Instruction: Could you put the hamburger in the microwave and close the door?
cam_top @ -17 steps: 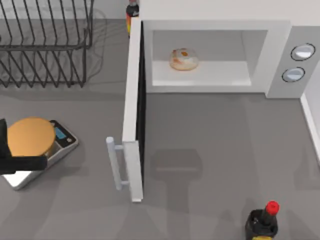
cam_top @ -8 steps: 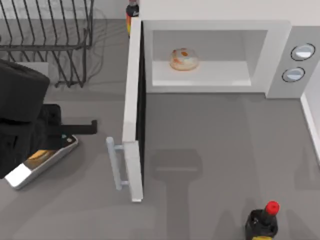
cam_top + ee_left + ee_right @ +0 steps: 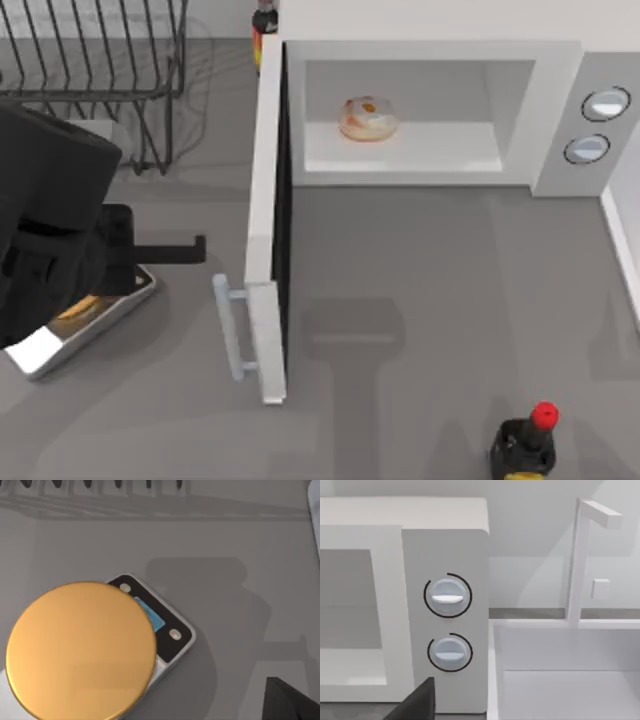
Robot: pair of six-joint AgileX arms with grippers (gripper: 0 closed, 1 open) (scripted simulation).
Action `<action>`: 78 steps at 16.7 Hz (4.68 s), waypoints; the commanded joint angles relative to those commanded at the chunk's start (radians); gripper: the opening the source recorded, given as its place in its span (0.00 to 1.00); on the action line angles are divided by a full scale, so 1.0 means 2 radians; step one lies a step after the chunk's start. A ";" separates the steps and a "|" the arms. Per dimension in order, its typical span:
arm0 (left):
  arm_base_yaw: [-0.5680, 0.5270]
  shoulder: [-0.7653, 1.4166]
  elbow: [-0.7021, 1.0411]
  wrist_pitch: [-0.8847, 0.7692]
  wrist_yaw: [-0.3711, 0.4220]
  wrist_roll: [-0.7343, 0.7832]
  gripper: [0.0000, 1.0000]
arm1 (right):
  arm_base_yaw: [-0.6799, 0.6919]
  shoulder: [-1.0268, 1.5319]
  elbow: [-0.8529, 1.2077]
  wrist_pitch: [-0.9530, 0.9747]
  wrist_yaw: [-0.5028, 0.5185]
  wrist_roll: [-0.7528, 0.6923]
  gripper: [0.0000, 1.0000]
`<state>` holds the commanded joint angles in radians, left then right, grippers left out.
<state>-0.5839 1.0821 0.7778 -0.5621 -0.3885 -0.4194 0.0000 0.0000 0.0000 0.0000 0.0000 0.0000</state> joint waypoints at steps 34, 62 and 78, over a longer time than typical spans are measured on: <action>-0.181 0.242 0.001 0.188 -0.100 -0.148 0.00 | 0.000 0.000 0.000 0.000 0.000 0.000 1.00; -0.313 0.543 0.416 -0.007 -0.163 -0.291 0.00 | 0.000 0.000 0.000 0.000 0.000 0.000 1.00; -0.215 0.631 0.536 0.028 -0.115 -0.182 0.00 | 0.000 0.000 0.000 0.000 0.000 0.000 1.00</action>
<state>-1.0148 2.3444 1.8500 -0.5067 -0.6177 -0.7836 0.0000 0.0000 0.0000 0.0000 0.0000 0.0000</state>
